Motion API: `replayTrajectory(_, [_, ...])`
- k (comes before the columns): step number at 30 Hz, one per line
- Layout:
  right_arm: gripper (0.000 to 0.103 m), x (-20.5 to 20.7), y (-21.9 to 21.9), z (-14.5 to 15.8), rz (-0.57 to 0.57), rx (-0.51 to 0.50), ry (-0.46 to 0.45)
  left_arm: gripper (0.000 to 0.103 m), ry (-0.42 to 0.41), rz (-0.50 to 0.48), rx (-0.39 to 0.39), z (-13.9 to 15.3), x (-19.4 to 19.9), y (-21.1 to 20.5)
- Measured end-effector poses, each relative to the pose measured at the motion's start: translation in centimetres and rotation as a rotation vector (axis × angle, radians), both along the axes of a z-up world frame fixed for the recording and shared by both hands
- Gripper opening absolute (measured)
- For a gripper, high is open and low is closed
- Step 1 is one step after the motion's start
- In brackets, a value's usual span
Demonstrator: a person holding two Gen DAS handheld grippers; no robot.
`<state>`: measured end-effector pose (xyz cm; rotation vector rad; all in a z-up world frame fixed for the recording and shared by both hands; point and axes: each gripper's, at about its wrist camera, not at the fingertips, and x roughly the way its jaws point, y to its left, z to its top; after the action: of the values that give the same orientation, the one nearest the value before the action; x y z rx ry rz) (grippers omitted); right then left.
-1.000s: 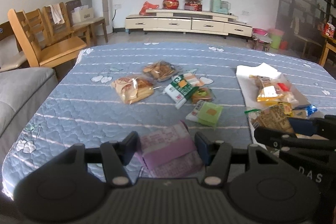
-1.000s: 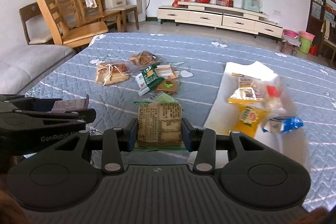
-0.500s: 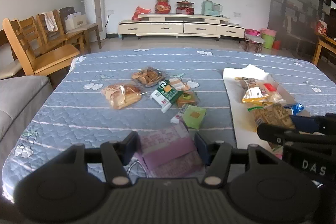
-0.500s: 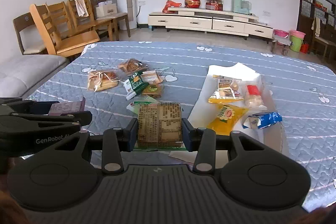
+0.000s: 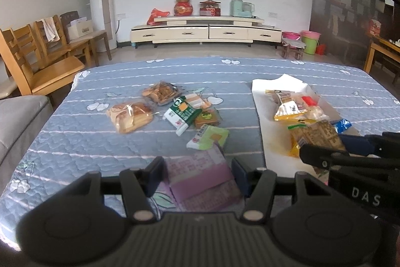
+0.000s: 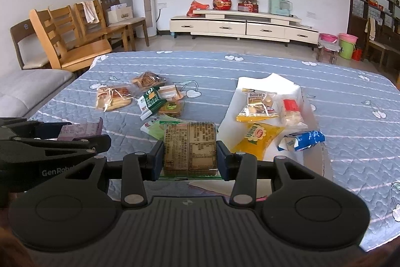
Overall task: Organize snacks
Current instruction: 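Carry the pink package and brown biscuit pack over to the white paper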
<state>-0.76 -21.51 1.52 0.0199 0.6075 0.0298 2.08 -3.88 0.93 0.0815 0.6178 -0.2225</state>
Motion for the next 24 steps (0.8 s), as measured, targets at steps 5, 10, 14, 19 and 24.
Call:
replayTrajectory(5, [0.053,-0.2,-0.5,0.0,-0.016,-0.002,0.001,0.059,0.002,-0.021,-0.003,0.1,0.0,-0.9])
replayTrajectory(10, [0.053,-0.6,-1.5,0.1,-0.044,-0.005,0.001,0.059,0.000,-0.052,-0.003,0.1,0.0,-2.1])
replayTrajectory(14, [0.053,-0.9,-2.7,0.2,-0.073,-0.005,0.000,0.059,0.001,-0.079,-0.003,0.1,0.1,-3.1])
replayTrajectory(19, [0.053,-1.4,-3.8,0.2,-0.107,-0.004,0.001,0.059,0.002,-0.116,0.000,0.1,0.2,-4.6])
replayTrajectory(24, [0.053,-1.9,-4.6,0.4,-0.133,-0.007,0.000,0.059,0.002,-0.147,0.002,0.1,0.3,-6.0])
